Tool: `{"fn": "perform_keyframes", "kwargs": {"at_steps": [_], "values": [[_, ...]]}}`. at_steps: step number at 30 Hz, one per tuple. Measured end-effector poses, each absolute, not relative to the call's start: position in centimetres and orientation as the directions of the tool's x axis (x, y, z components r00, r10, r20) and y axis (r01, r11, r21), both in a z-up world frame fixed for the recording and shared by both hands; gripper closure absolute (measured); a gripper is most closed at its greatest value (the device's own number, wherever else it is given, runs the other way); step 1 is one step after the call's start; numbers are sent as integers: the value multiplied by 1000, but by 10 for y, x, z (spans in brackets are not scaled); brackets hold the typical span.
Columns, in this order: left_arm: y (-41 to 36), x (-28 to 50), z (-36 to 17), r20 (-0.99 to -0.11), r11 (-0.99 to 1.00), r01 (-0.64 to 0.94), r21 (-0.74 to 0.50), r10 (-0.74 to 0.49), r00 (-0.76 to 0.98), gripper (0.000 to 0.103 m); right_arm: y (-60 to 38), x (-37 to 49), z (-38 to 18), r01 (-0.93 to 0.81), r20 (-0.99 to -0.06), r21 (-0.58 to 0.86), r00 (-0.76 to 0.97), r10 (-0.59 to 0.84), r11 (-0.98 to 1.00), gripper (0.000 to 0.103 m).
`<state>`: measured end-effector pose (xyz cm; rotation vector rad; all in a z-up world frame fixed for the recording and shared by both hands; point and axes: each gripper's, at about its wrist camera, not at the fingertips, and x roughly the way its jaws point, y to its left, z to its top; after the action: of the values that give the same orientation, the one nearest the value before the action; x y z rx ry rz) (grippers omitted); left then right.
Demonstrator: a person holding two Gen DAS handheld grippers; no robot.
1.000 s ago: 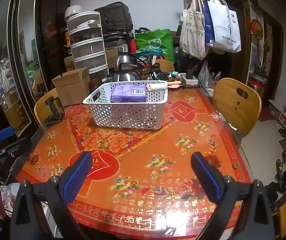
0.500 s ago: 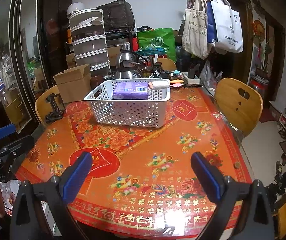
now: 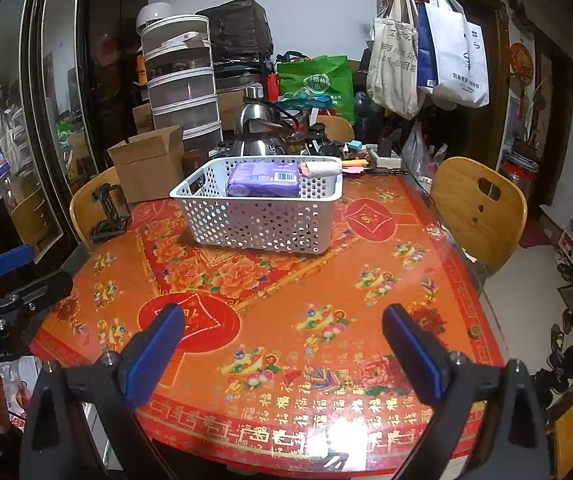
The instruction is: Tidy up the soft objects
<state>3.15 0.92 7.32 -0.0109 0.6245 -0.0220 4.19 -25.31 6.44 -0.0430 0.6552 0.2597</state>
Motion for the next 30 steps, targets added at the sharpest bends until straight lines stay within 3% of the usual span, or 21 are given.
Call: {"fn": "perform_keyframes", "kwargs": {"at_steps": [30], "values": [[8, 29, 70, -591, 1000, 20, -20, -28, 806, 0, -249, 39, 60, -260, -611, 35, 759, 227, 965, 4]]}}
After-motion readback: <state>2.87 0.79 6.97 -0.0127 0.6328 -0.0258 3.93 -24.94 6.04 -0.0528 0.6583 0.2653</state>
